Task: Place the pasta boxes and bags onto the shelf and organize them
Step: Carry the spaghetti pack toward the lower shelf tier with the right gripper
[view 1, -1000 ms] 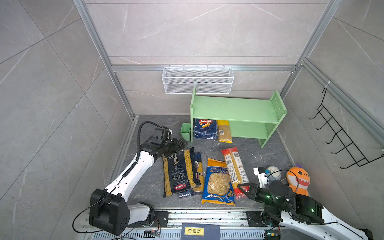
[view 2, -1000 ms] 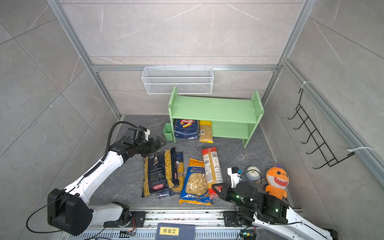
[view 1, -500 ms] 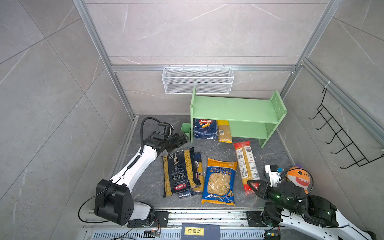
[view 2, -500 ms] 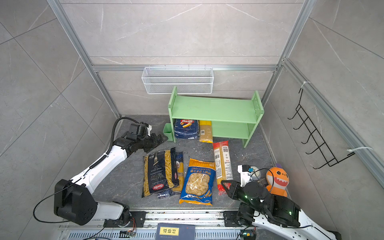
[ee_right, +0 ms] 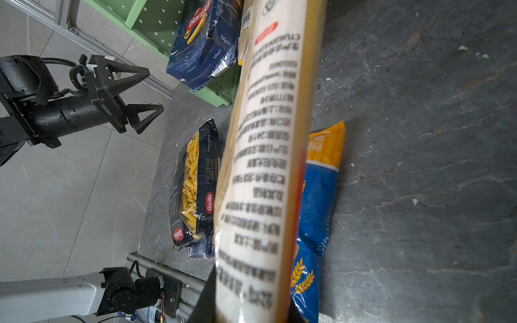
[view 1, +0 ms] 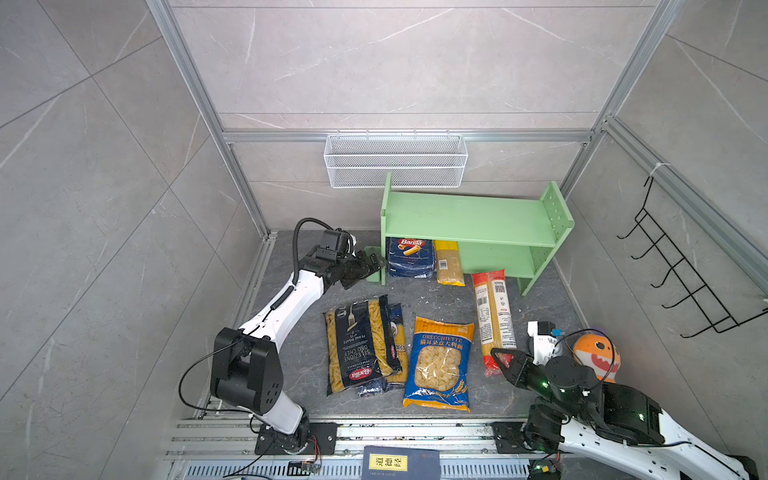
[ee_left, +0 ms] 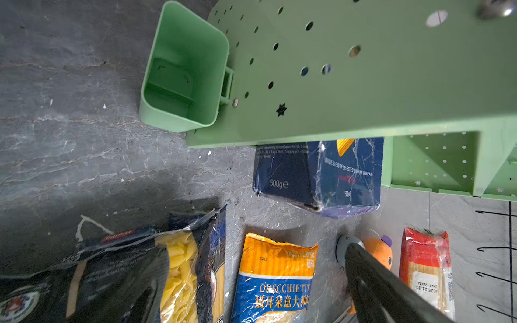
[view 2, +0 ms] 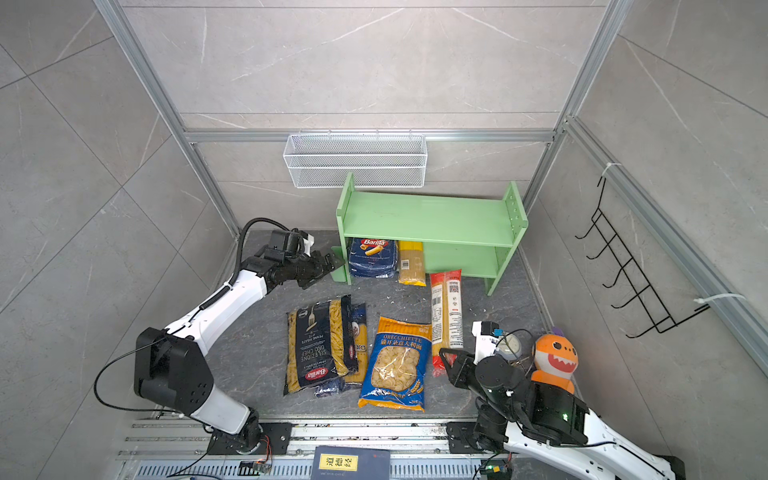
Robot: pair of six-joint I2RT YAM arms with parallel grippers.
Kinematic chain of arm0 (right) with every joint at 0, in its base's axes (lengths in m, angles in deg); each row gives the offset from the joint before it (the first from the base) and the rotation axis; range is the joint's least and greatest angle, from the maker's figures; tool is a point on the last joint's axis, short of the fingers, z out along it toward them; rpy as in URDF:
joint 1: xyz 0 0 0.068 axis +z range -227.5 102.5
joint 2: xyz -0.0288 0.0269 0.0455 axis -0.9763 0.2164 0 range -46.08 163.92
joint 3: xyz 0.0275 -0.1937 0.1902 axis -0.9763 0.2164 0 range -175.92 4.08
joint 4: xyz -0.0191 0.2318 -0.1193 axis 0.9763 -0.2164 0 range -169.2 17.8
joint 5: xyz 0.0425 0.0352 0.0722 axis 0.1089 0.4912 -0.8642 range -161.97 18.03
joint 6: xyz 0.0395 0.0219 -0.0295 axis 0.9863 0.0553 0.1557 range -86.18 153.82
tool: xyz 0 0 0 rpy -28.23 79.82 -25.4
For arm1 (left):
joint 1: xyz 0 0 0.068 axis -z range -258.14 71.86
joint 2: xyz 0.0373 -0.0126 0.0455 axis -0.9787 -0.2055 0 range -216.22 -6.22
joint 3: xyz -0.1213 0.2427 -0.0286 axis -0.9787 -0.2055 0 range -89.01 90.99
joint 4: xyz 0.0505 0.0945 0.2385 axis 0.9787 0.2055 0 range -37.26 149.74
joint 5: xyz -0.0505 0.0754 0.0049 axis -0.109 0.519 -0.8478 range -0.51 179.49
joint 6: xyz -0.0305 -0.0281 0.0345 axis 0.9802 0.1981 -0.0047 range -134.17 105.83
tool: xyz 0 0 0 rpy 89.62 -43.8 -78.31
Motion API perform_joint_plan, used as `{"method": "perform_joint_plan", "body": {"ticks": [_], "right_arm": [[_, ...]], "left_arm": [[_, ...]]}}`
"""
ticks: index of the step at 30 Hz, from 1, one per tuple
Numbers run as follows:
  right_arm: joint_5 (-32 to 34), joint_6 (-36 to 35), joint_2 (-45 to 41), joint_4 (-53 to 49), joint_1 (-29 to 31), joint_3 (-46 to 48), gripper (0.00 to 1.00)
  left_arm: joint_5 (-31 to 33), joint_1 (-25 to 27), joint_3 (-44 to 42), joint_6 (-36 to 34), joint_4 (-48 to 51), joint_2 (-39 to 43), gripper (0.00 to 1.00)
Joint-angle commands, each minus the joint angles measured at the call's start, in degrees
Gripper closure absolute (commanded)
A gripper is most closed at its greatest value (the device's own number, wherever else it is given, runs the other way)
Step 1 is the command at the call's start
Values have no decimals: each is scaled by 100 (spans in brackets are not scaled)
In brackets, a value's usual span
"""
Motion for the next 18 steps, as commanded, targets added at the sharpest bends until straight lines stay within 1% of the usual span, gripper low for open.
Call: {"method": "perform_joint_plan", "body": {"ticks": [1, 6, 14, 16, 18], "right_arm": [[537, -324, 196, 1193, 18, -248, 86], [767, -319, 407, 1529, 14, -226, 86], [961, -286, 612, 1600, -131, -376, 85], [806, -294, 745, 1752, -269, -366, 85], [477, -280, 975, 1913, -557, -373, 85]], "left_arm": [[-336, -127, 284, -241, -114, -150, 0], [-553, -308, 426, -269, -146, -294, 0], [-808, -546, 422, -288, -197, -368, 0], [-873, -597, 422, -280, -206, -381, 0], [-905, -638, 422, -281, -212, -366, 0]]}}
